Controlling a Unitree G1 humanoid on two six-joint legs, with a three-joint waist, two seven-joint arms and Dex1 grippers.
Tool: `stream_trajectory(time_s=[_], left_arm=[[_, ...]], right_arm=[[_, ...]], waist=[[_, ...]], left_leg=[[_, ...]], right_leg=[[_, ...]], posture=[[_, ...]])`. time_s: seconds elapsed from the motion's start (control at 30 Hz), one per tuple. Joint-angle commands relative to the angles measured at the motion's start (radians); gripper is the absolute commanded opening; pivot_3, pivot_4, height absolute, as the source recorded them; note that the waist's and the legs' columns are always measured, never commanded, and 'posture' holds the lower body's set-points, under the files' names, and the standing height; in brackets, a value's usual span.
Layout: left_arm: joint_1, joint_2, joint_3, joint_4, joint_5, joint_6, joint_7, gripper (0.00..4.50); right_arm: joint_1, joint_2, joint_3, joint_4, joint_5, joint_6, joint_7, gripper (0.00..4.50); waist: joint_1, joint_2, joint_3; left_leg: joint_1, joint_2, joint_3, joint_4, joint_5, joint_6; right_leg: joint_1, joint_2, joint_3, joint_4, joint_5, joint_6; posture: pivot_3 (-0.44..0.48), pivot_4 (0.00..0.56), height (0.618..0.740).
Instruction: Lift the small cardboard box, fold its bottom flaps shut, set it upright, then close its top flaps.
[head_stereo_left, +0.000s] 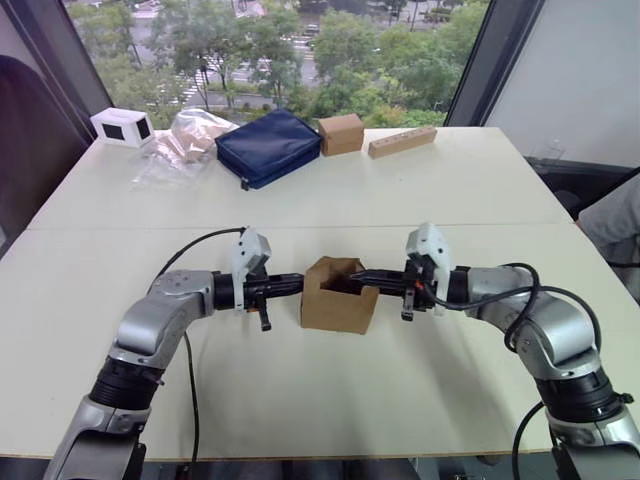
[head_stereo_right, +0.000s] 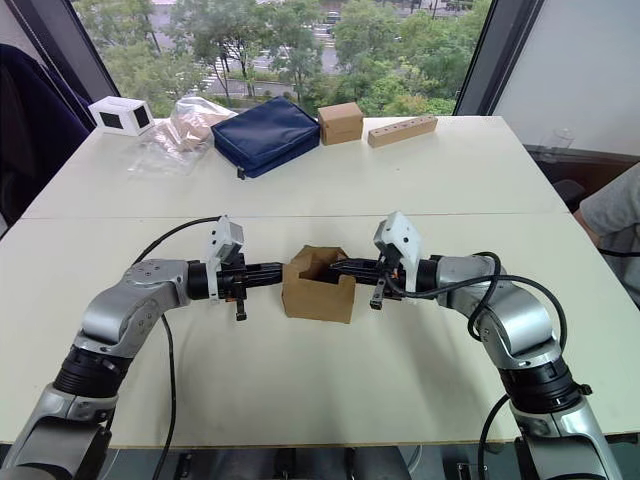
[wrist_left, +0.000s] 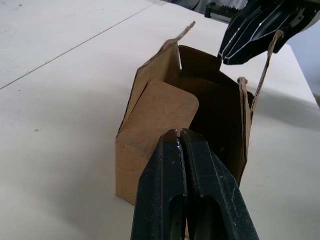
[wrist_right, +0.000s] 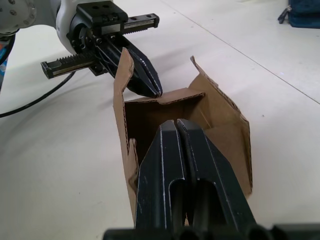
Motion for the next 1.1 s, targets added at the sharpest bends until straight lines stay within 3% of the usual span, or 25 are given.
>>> stream_trajectory(time_s=[0.03, 0.13, 0.2, 0.67, 1.1], left_arm=[[0.005, -0.007, -0.004, -0.014, 0.004, -0.030, -0.004, 0.06], [0.005, -0.014, -0.001, -0.011, 0.004, -0.031, 0.002, 0.06], [0.003, -0.019, -0.001, -0.010, 0.002, -0.029, 0.004, 0.06], [0.002, -0.030, 0.008, -0.019, -0.001, -0.020, 0.027, 0.06], [-0.005, -0.040, -0.016, -0.042, 0.030, -0.016, 0.067, 0.06]], right_arm=[[-0.007, 0.016, -0.117, -0.067, 0.153, 0.061, -0.008, 0.00], [-0.010, 0.014, -0.177, -0.087, 0.233, 0.101, -0.026, 0.00], [-0.003, 0.012, -0.174, -0.067, 0.198, 0.069, -0.038, 0.00], [0.035, -0.013, 0.003, 0.022, -0.034, -0.113, 0.006, 0.00], [-0.023, -0.009, 0.099, 0.057, -0.123, -0.114, 0.013, 0.00]], waist=[[0.000, 0.000, 0.000], [0.001, 0.000, 0.000], [0.000, 0.000, 0.000], [-0.002, 0.000, 0.000], [0.001, 0.000, 0.000]], left_leg=[[0.000, 0.000, 0.000, 0.000, 0.000, 0.000], [0.000, 0.000, 0.000, 0.000, 0.000, 0.000], [0.000, 0.000, 0.000, 0.000, 0.000, 0.000], [0.000, 0.000, 0.000, 0.000, 0.000, 0.000], [0.000, 0.000, 0.000, 0.000, 0.000, 0.000]], right_leg=[[0.000, 0.000, 0.000, 0.000, 0.000, 0.000], [0.000, 0.000, 0.000, 0.000, 0.000, 0.000], [0.000, 0.000, 0.000, 0.000, 0.000, 0.000], [0.000, 0.000, 0.000, 0.000, 0.000, 0.000], [0.000, 0.000, 0.000, 0.000, 0.000, 0.000]], posture=[[0.000, 0.150, 0.740], [0.000, 0.150, 0.740], [0.000, 0.150, 0.740], [0.000, 0.150, 0.740], [0.000, 0.150, 0.740]])
